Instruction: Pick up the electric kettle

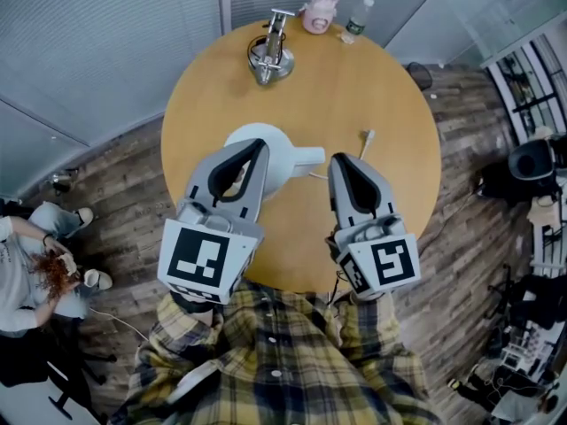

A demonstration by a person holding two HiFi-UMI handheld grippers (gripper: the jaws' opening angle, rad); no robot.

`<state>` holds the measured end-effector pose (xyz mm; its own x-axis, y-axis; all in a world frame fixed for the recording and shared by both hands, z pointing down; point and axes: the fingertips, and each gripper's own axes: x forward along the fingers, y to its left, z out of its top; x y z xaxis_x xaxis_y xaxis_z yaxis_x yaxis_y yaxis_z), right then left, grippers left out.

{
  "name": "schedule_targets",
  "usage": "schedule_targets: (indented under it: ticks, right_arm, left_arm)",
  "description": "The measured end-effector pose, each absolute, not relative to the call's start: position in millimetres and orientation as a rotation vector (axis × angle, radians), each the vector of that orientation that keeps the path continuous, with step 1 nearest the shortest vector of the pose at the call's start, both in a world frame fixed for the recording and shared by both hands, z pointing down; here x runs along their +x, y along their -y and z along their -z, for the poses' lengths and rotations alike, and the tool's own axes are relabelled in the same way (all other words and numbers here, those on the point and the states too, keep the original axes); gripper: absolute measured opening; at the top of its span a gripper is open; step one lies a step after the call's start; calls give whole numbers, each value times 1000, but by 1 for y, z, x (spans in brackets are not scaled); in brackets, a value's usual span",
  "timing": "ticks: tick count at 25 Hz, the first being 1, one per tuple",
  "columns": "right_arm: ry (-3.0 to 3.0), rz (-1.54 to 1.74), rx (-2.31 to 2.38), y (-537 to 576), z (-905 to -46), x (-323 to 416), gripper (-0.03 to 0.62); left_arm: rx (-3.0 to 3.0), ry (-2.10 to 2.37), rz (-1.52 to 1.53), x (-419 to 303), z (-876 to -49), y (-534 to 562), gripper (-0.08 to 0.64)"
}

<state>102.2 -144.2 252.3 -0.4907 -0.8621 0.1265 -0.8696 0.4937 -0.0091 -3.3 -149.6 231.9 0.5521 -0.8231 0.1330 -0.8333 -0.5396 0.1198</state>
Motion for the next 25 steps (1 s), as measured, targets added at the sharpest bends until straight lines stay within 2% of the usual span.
schedule_targets:
  ticks: [13, 14, 16, 25]
  right_arm:
    - [2616, -165, 1540, 148, -284, 107, 40]
    - [2616, -175, 1539, 148, -287, 108, 46]
    - [2610, -203, 1532, 149, -296, 110, 126]
    - [2572, -269, 1513, 152, -335, 116, 195]
  left_arm:
    - [2572, 1417, -55, -26, -256, 154, 3]
    - [2567, 1417, -56, -27, -258, 154, 3]
    - [2557, 1417, -60, -30, -263, 155, 3]
    - [2543, 1475, -49, -44, -277, 167, 3]
